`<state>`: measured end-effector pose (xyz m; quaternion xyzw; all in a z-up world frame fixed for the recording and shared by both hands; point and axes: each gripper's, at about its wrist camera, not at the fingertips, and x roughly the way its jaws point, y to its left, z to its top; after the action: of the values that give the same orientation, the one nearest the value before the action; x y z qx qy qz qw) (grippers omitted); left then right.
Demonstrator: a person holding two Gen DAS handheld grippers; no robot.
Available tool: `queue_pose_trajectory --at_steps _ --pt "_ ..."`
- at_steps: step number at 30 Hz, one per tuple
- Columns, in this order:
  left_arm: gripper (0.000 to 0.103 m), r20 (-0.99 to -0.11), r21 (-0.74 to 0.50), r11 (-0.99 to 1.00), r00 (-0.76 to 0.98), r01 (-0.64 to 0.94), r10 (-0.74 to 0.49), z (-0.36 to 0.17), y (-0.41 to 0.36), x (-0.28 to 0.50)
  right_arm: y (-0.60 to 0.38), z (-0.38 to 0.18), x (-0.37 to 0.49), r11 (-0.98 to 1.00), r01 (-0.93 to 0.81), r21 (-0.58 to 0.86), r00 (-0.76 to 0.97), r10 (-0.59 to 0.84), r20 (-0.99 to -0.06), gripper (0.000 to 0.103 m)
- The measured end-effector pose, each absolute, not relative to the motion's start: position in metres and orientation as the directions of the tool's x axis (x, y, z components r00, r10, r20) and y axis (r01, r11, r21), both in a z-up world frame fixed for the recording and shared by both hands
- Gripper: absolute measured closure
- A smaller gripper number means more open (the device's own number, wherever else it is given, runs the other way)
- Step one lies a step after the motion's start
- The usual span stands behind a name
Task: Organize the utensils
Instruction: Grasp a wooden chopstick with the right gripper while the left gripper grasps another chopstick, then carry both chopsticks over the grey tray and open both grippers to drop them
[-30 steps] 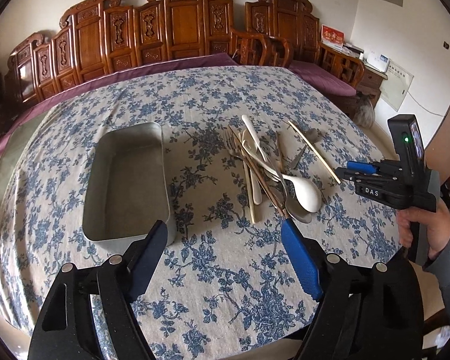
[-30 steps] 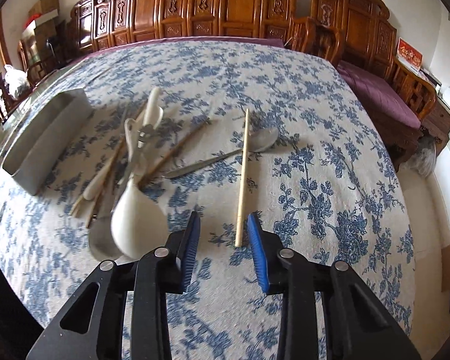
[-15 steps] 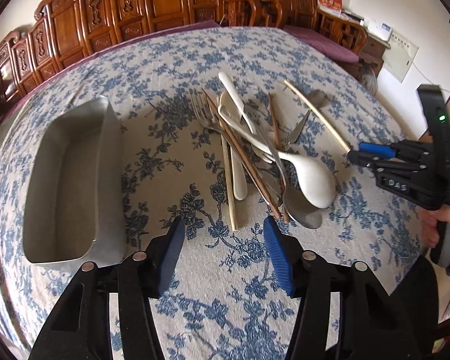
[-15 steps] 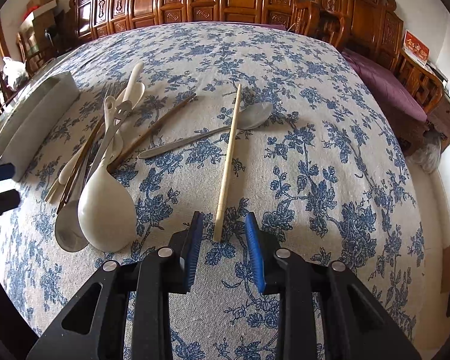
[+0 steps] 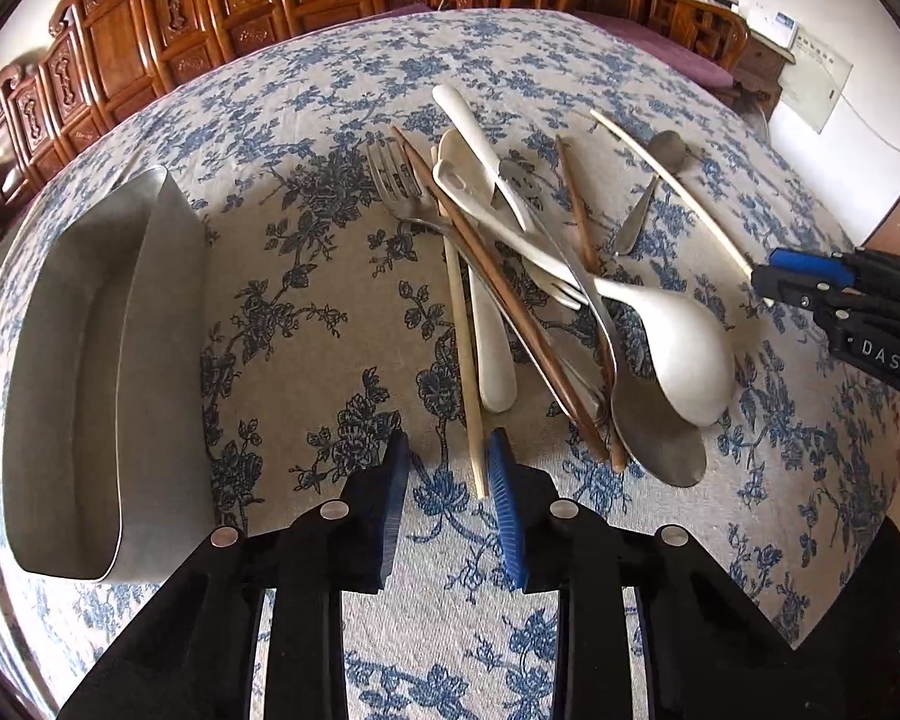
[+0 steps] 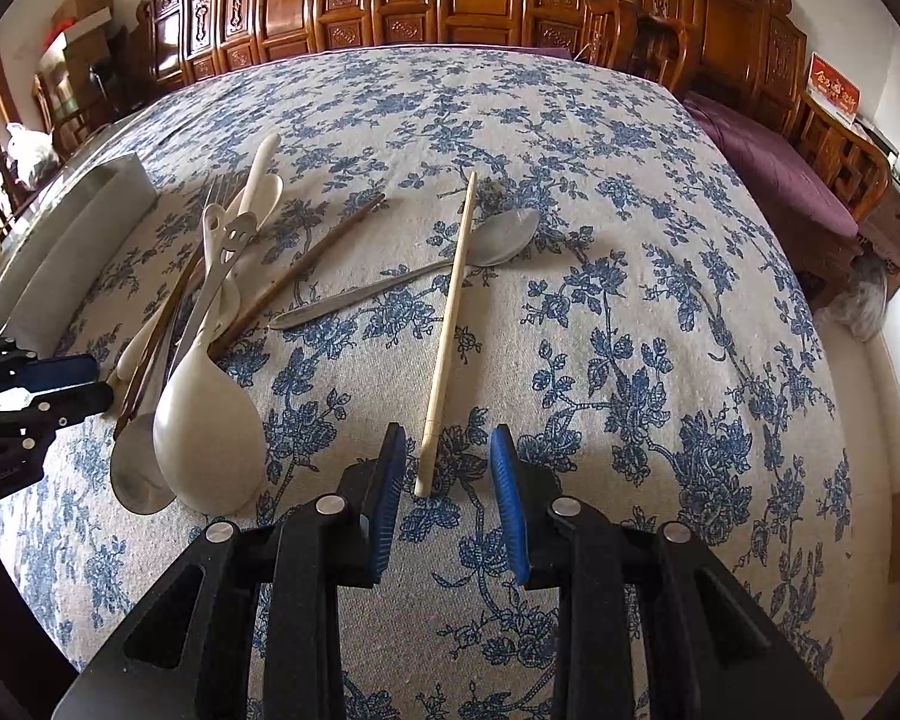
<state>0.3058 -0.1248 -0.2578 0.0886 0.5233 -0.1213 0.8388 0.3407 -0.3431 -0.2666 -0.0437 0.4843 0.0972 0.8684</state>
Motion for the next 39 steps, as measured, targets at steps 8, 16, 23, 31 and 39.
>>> queue_pose_trajectory --at_steps 8,16,23,31,39 --pt "0.099 -0.895 0.006 0.957 0.429 0.290 -0.125 -0.256 -0.120 0.310 -0.340 -0.272 0.350 0.977 -0.212 0.005 0.514 0.116 -0.850 0.071" --pt "0.099 -0.866 0.008 0.961 0.483 0.276 -0.132 -0.227 -0.105 0.305 -0.339 -0.275 0.358 0.981 -0.193 -0.004 0.519 0.099 -0.849 0.073" --pt "0.099 -0.830 -0.020 0.967 0.534 0.254 -0.158 -0.193 -0.087 0.307 -0.336 -0.274 0.359 0.982 -0.187 -0.017 0.507 0.082 -0.858 0.097" --pt "0.099 -0.787 -0.019 0.966 0.592 0.256 -0.172 -0.155 -0.077 0.300 -0.335 -0.260 0.346 0.988 -0.154 0.002 0.517 0.082 -0.852 0.097" --pt "0.099 -0.760 -0.042 0.973 0.625 0.228 -0.179 -0.129 -0.048 0.283 -0.315 -0.215 0.323 0.982 -0.188 0.020 0.572 0.126 -0.811 0.097"
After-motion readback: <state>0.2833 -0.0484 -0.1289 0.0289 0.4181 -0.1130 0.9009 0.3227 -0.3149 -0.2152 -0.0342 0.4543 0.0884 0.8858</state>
